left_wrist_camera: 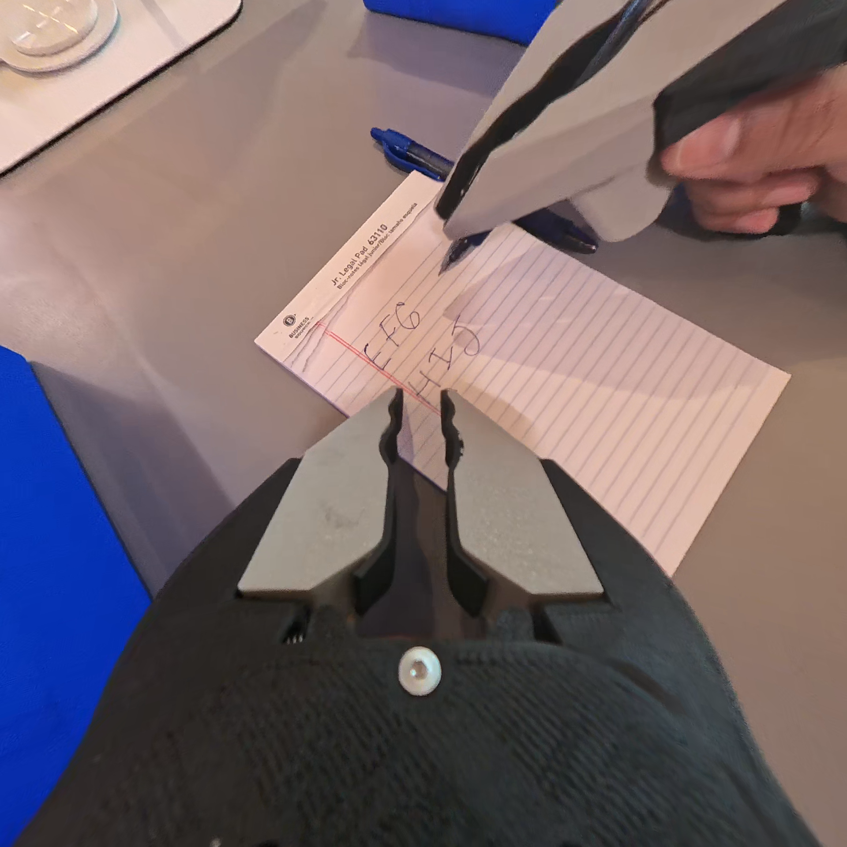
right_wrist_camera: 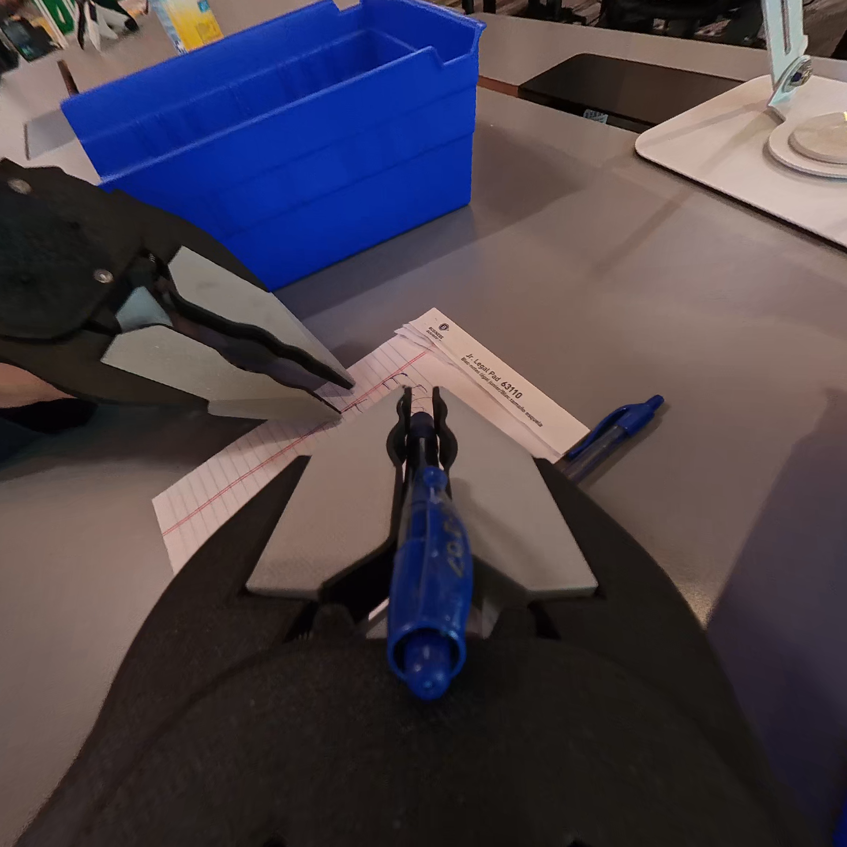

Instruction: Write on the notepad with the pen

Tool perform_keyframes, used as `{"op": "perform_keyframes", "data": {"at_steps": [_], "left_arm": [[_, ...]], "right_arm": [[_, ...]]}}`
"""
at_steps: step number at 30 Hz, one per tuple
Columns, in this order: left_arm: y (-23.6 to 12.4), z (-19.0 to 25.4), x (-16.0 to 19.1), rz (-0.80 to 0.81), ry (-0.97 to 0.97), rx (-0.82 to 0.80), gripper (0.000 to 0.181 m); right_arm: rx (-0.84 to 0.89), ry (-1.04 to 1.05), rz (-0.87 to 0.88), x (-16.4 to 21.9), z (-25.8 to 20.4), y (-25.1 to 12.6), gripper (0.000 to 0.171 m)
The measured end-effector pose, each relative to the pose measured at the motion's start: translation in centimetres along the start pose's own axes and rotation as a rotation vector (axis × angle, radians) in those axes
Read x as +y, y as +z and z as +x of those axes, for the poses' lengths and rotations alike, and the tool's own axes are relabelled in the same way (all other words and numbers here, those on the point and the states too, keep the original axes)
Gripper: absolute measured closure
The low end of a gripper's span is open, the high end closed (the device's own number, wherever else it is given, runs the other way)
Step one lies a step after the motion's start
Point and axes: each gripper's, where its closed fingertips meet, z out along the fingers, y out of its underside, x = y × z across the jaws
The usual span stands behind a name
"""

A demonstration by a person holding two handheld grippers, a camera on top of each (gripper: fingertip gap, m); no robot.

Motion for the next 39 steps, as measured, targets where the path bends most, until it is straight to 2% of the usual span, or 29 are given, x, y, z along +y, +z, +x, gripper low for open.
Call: {"op": "perform_keyframes", "data": {"at_steps": [9,18,21,25,27,30,34,39], "left_arm": [[-0.8,-0.2,-1.9,0.104,0.038,-0.057,0.162],[-0.9,1.2,-2.6,0.136,0.13,-0.058,0.164],[-1.1,2.0,-3.0,0.164,0.127,-0.005,0.162],[-2.0,3.9,-4.0,0.24,0.068,0.16,0.158],[-2.6,4.6,-4.5,0.278,0.052,0.229,0.158],[-3.2,5.4,-5.0,0.313,0.044,0.3,0.158],[-4.0,6.1,-5.6,0.356,0.036,0.35,0.158],[-3.8,6.0,-5.2,0.325,0.017,0.36,0.157]], "right_arm": [[0.037,-0.042,0.0,0.2,0.0,0.3,0.165],[0.05,-0.037,0.03,-0.4,0.5,-0.3,0.165],[-0.057,-0.002,0.092,-1.6,-0.6,-1.2,0.165],[-0.306,0.077,0.234,-4.5,-3.2,-3.6,0.165],[-0.432,0.129,0.255,-5.1,-4.4,-4.6,0.165],[-0.531,0.16,0.252,-5.2,-5.4,-5.1,0.166],[-0.562,0.139,0.209,-4.5,-6.2,-4.8,0.165],[-0.604,0.116,0.168,-3.8,-7.4,-4.4,0.165]]}}
